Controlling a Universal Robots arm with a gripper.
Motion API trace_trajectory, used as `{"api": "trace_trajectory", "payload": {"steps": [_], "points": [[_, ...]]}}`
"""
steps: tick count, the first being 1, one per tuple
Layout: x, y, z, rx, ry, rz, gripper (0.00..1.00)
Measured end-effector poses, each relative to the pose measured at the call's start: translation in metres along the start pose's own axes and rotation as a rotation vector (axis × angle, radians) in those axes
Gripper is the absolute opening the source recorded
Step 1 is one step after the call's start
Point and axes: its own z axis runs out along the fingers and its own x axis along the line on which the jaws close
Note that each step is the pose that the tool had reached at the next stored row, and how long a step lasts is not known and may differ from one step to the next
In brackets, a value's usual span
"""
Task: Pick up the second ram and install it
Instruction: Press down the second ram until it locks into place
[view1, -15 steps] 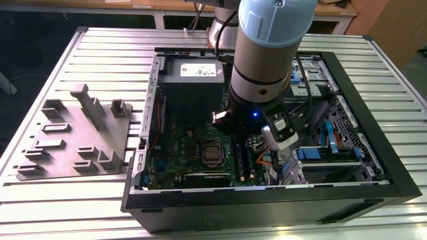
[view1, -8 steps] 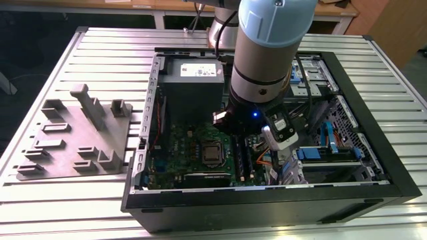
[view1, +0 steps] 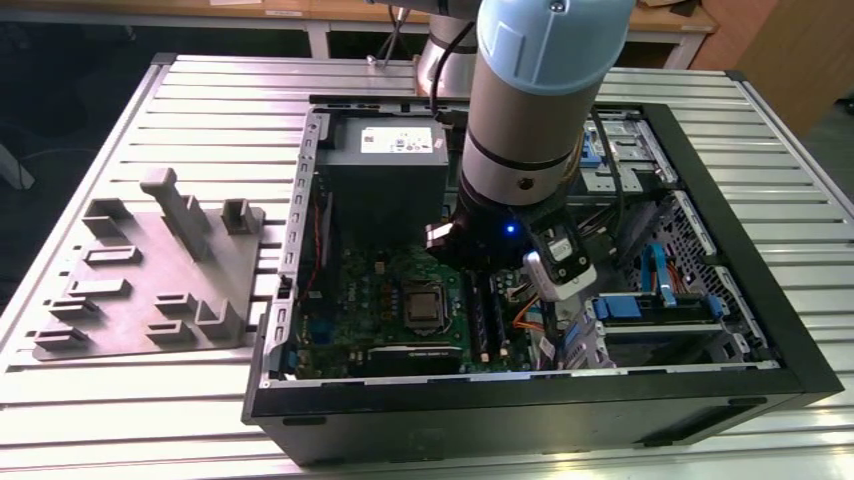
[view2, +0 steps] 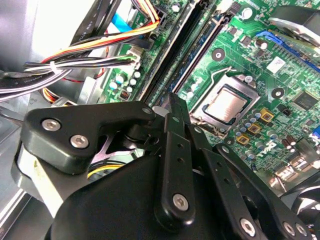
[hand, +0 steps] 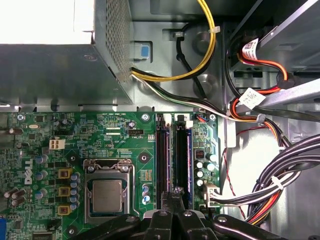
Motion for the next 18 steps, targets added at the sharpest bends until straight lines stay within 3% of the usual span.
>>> {"api": "trace_trajectory", "payload": {"steps": [6, 18], "points": [[0.0001, 0.0013, 0.0001, 0.0002, 0.0, 0.0, 0.1], [0.0007, 0.0256, 0.0023, 0.0, 0.0, 0.0, 0.1]]}}
